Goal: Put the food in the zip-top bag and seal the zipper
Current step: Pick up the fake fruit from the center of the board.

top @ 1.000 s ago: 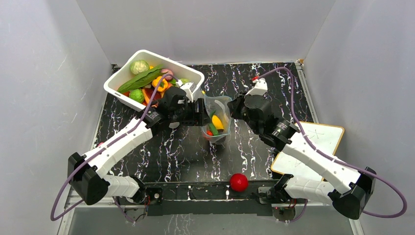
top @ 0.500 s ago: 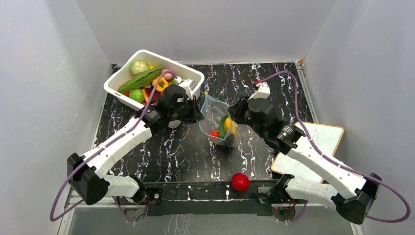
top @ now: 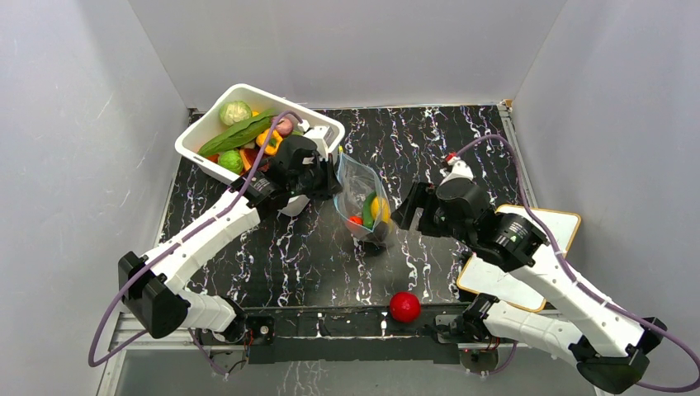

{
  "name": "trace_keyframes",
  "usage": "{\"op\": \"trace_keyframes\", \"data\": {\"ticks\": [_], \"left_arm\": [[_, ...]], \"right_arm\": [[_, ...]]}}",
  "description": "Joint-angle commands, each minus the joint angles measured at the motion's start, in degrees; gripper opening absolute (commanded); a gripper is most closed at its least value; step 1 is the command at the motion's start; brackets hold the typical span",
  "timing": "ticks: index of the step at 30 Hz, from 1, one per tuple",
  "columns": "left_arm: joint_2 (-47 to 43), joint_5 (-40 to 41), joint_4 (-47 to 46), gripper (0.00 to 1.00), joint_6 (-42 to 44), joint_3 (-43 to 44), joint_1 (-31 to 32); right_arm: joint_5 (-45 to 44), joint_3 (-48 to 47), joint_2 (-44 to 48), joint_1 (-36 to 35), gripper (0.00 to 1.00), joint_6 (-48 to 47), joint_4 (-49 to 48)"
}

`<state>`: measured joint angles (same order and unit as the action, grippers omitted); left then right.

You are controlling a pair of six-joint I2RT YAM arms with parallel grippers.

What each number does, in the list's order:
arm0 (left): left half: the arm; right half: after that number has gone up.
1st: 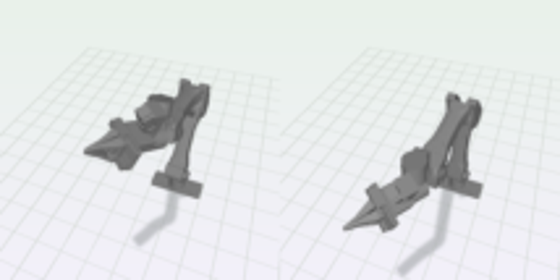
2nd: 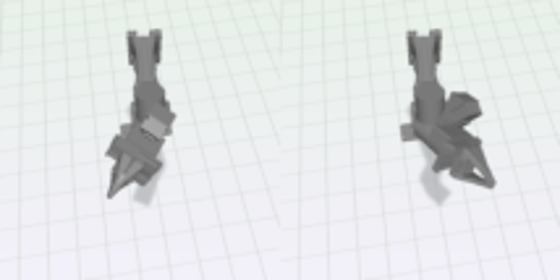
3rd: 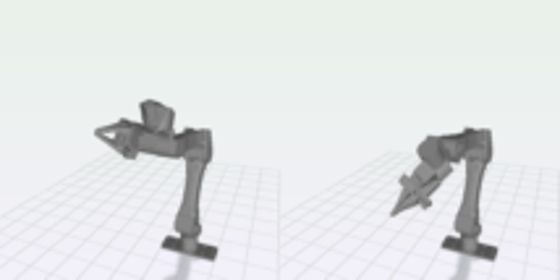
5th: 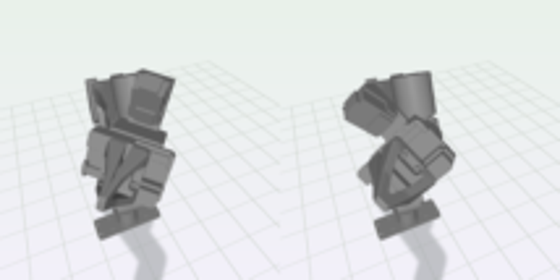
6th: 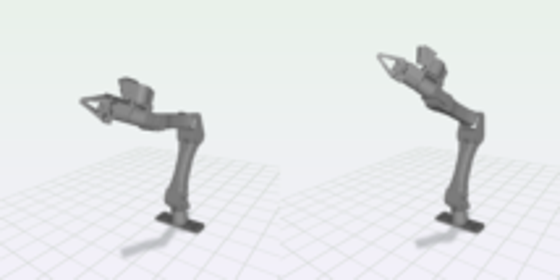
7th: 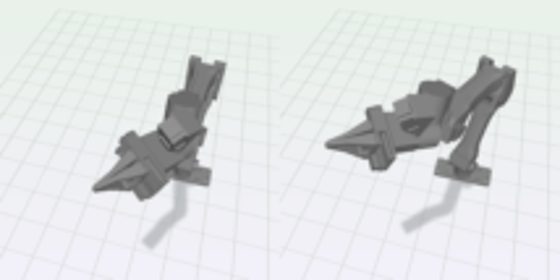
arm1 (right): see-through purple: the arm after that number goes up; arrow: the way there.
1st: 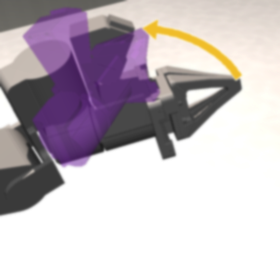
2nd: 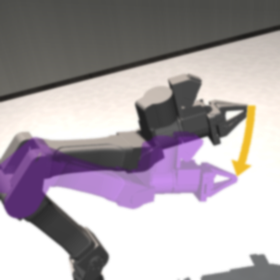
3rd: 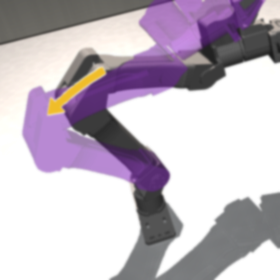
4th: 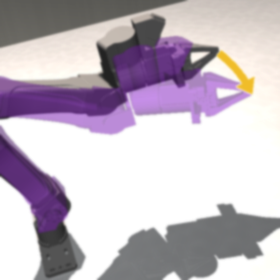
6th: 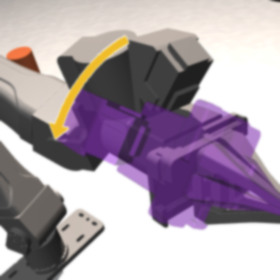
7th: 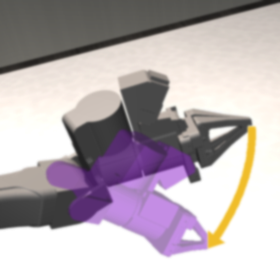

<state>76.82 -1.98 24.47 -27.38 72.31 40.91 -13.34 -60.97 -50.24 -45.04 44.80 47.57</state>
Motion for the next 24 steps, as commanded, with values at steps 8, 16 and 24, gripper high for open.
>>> {"op": "trace_keyframes", "data": {"ticks": [8,16,24], "left_arm": [[-1.4,1.9,-1.4,0.0,3.3,2.2,0.1],[-2.1,2.7,-1.5,0.0,3.8,2.4,0.1],[-3.4,3.2,-2.1,0.0,3.7,1.0,0.0]], "right_arm": [[14.1,6.6,0.7,-0.1,0.89,8.8,14.7],[19.0,15.3,1.1,-0.1,0.98,10.7,14.3],[24.8,22.7,-0.3,-0.9,0.94,10.2,8.6]]}}
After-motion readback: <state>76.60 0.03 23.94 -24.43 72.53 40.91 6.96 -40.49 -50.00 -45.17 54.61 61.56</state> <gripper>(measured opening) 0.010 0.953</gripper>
